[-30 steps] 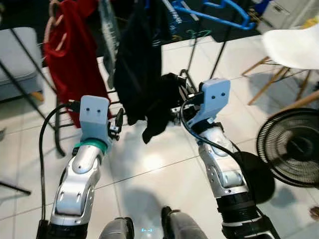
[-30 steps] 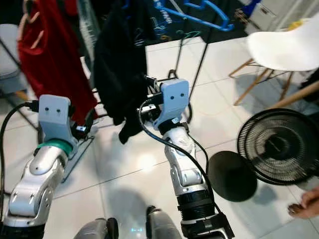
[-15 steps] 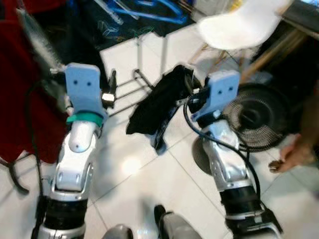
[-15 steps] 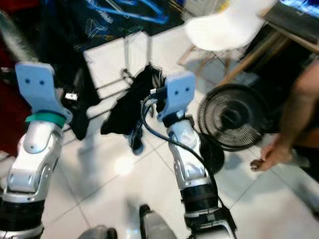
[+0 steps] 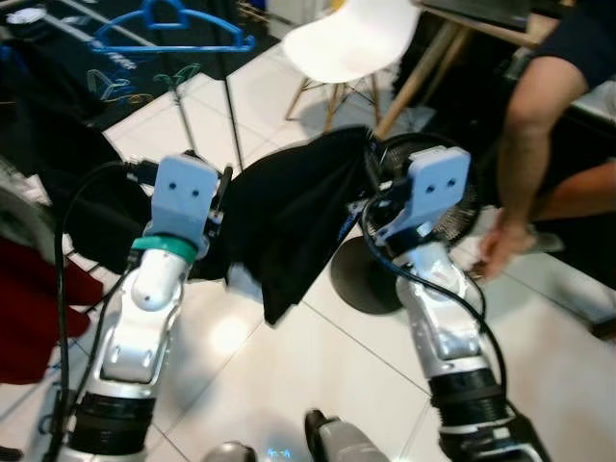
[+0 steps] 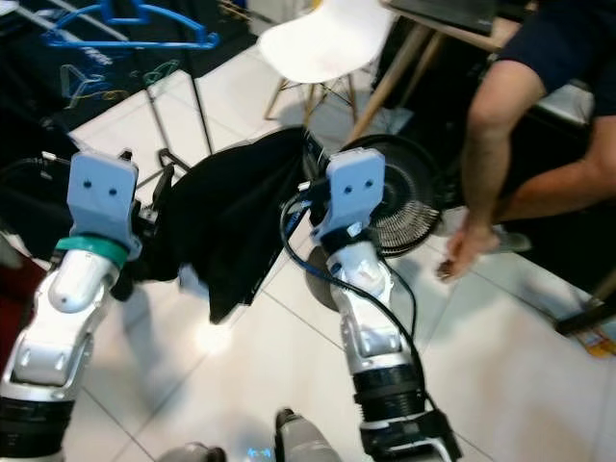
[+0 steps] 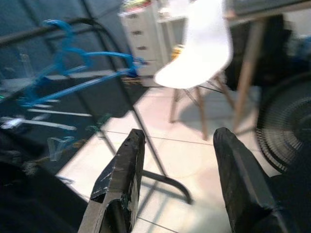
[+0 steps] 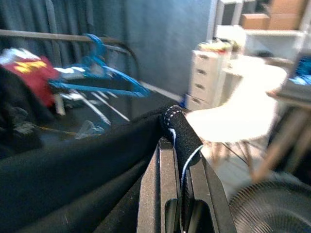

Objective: Hang hanger

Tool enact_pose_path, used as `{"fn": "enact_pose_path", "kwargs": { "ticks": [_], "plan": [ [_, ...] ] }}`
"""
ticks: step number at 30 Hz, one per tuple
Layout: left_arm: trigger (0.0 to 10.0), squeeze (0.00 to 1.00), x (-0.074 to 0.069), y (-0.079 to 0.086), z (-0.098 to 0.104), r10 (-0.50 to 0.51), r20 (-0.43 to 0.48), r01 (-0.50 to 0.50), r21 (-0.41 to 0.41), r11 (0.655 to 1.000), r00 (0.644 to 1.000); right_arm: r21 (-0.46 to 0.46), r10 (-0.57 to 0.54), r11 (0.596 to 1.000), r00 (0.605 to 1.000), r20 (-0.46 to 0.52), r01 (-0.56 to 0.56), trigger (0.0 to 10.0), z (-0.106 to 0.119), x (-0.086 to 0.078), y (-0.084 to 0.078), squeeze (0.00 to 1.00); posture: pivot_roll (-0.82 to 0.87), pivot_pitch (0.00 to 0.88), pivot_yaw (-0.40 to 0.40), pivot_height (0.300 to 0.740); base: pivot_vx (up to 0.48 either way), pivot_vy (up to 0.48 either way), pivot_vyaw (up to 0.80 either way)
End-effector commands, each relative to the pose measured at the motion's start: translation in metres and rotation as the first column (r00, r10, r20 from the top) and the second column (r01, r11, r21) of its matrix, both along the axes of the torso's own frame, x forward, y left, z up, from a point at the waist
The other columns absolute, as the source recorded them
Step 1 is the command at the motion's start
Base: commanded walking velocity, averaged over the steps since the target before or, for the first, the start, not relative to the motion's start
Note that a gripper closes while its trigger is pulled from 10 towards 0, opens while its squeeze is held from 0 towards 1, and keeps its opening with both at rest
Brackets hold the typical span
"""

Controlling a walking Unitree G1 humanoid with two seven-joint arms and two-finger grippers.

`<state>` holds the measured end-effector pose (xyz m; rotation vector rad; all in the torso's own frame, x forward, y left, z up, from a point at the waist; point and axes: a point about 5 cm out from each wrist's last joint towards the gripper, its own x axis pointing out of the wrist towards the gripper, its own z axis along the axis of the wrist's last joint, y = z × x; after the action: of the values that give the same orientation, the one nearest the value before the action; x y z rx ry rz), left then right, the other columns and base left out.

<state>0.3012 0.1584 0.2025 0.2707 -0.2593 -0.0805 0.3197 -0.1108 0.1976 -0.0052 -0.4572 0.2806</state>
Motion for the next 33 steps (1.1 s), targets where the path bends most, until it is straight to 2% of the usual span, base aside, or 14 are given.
{"fn": "enact_pose_path", "kwargs": {
  "ticks": [1, 2, 3, 4, 5, 8, 9, 10, 16, 23, 25, 33],
  "plan": [
    [10.0, 0.00, 0.000, -0.001, 0.006, -0.024, 0.014, 0.024, -0.027, 0.999, 1.000, 0.025, -0.071, 0.997, 0.997, -0.042, 0.072, 10.0, -0.008, 0.002, -0.024, 0.00, 0.00, 0.070, 0.051, 0.740, 0.000, 0.000, -0.80],
    [10.0, 0.00, 0.000, -0.001, 0.006, -0.024, 0.014, 0.024, -0.027, 0.999, 1.000, 0.025, -0.071, 0.997, 0.997, -0.042, 0.072, 10.0, -0.008, 0.002, -0.024, 0.00, 0.00, 0.070, 0.051, 0.740, 0.000, 0.000, -0.80],
    [10.0, 0.00, 0.005, -0.002, 0.011, -0.022, 0.029, 0.024, -0.060, 0.998, 0.999, 0.006, -0.119, 0.993, 0.992, -0.042, 0.119, 10.0, -0.008, 0.002, -0.041, 0.00, -0.01, 0.076, 0.054, 0.740, 0.000, 0.000, -0.80],
    [10.0, 0.00, 0.005, -0.002, 0.011, -0.022, 0.029, 0.024, -0.060, 0.998, 0.999, 0.006, -0.119, 0.993, 0.992, -0.042, 0.119, 10.0, -0.008, 0.002, -0.041, 0.00, -0.01, 0.076, 0.054, 0.740, 0.000, 0.000, -0.80],
    [10.0, 0.00, 0.009, -0.002, 0.014, -0.020, 0.038, 0.023, -0.081, 0.996, 0.999, -0.008, -0.148, 0.989, 0.988, -0.039, 0.148, 10.0, -0.008, 0.002, -0.051, 0.00, -0.02, 0.075, 0.056, 0.740, 0.000, 0.000, -0.80],
    [10.0, 0.00, 0.014, -0.005, 0.016, -0.023, 0.043, 0.027, -0.082, 0.996, 0.999, -0.019, -0.181, 0.983, 0.983, -0.035, 0.181, 10.0, -0.007, 0.002, -0.060, 0.00, -0.03, 0.068, 0.063, 0.740, 0.000, 0.000, -0.80],
    [10.0, 0.00, 0.024, -0.011, 0.015, -0.046, 0.035, 0.049, -0.090, 0.995, 0.998, -0.025, -0.224, 0.974, 0.974, -0.023, 0.224, 10.0, -0.004, 0.001, -0.072, 0.00, -0.05, 0.064, 0.069, 0.740, 0.000, 0.000, -0.80],
    [10.0, 0.00, 0.027, -0.013, 0.014, -0.053, 0.031, 0.055, -0.089, 0.995, 0.998, -0.024, -0.235, 0.972, 0.972, -0.021, 0.235, 10.0, -0.004, 0.000, -0.074, 0.00, -0.05, 0.062, 0.069, 0.740, 0.000, 0.000, -0.80],
    [10.0, 0.00, 0.029, -0.014, 0.016, -0.059, 0.029, 0.061, -0.083, 0.995, 0.998, -0.022, -0.239, 0.971, 0.971, -0.021, 0.238, 10.0, -0.004, 0.000, -0.075, 0.00, -0.05, 0.063, 0.073, 0.740, 0.000, 0.000, -0.80],
    [10.0, 0.00, 0.030, -0.011, 0.019, -0.055, 0.023, 0.057, -0.077, 0.995, 0.998, -0.012, -0.221, 0.975, 0.975, -0.021, 0.221, 10.0, -0.004, 0.001, -0.068, 0.00, -0.03, 0.065, 0.076, 0.740, 0.000, 0.000, -0.80],
    [10.0, 0.00, 0.028, -0.006, 0.023, -0.043, 0.027, 0.045, -0.080, 0.996, 0.999, 0.001, -0.208, 0.978, 0.978, -0.010, 0.208, 10.0, 0.001, 0.006, -0.062, 0.00, -0.02, 0.070, 0.070, 0.740, 0.000, 0.000, -0.80],
    [10.0, 0.00, 0.026, -0.003, 0.028, -0.031, 0.039, 0.034, -0.085, 0.996, 0.999, 0.012, -0.199, 0.980, 0.980, 0.017, 0.199, 10.0, 0.010, 0.009, -0.061, 0.00, -0.01, 0.072, 0.064, 0.740, 0.000, 0.000, -0.80]
  ]
}}
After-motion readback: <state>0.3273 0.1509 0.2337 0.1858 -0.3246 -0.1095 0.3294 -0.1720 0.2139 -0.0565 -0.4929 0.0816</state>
